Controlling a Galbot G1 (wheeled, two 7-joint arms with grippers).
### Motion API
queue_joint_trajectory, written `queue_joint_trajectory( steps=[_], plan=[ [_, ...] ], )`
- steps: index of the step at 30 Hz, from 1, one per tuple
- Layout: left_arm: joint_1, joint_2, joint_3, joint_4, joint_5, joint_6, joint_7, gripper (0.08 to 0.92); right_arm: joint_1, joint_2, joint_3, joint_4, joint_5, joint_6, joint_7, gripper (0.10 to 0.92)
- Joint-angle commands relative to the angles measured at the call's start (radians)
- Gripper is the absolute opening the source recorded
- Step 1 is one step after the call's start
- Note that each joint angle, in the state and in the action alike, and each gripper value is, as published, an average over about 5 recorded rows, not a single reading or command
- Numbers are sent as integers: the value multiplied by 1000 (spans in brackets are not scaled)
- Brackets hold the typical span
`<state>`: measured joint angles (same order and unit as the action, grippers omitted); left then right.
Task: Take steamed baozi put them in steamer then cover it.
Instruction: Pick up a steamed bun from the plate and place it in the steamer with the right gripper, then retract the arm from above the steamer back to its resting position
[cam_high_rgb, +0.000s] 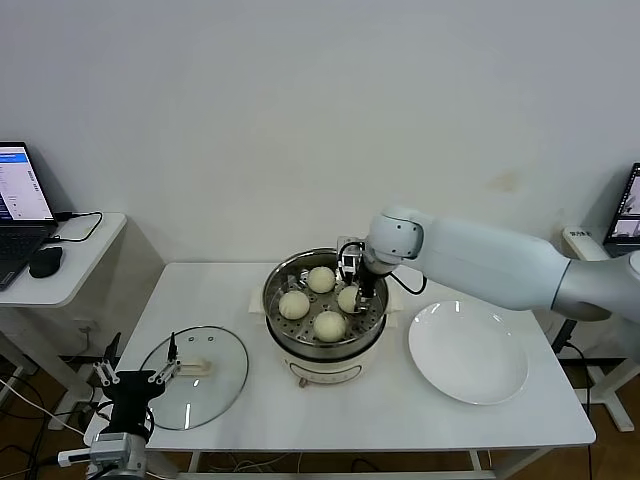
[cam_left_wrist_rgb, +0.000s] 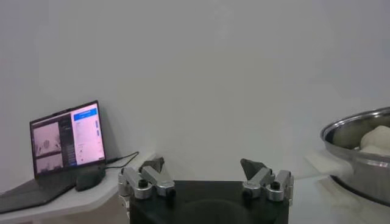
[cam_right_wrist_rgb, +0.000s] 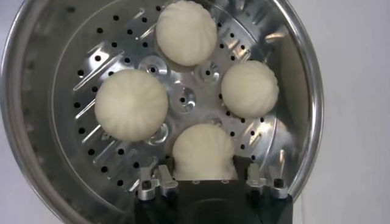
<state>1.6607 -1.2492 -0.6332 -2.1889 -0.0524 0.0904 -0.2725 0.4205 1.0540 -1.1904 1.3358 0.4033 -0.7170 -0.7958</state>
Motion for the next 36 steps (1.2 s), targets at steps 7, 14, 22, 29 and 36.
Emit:
queue_joint_trajectory(
  steps=[7,14,22,29,36],
  plan=[
    [-5,3,2,0,-2,1,0,823,19,-151,116,208,1,-6,82,822],
    [-10,3,5,7,-3,0,-1,823,-183,-342,324,385,106,101,476,823],
    [-10,-4,8,18,1,0,-3,823,-846,-452,886,497,25,429,788,823],
    [-12,-17,22,37,20,-18,-3,823,-1465,-262,1475,545,-158,666,757,823],
    [-20,-24,39,126,218,-107,-23,823,-1815,45,1867,574,-263,849,630,823]
  ],
)
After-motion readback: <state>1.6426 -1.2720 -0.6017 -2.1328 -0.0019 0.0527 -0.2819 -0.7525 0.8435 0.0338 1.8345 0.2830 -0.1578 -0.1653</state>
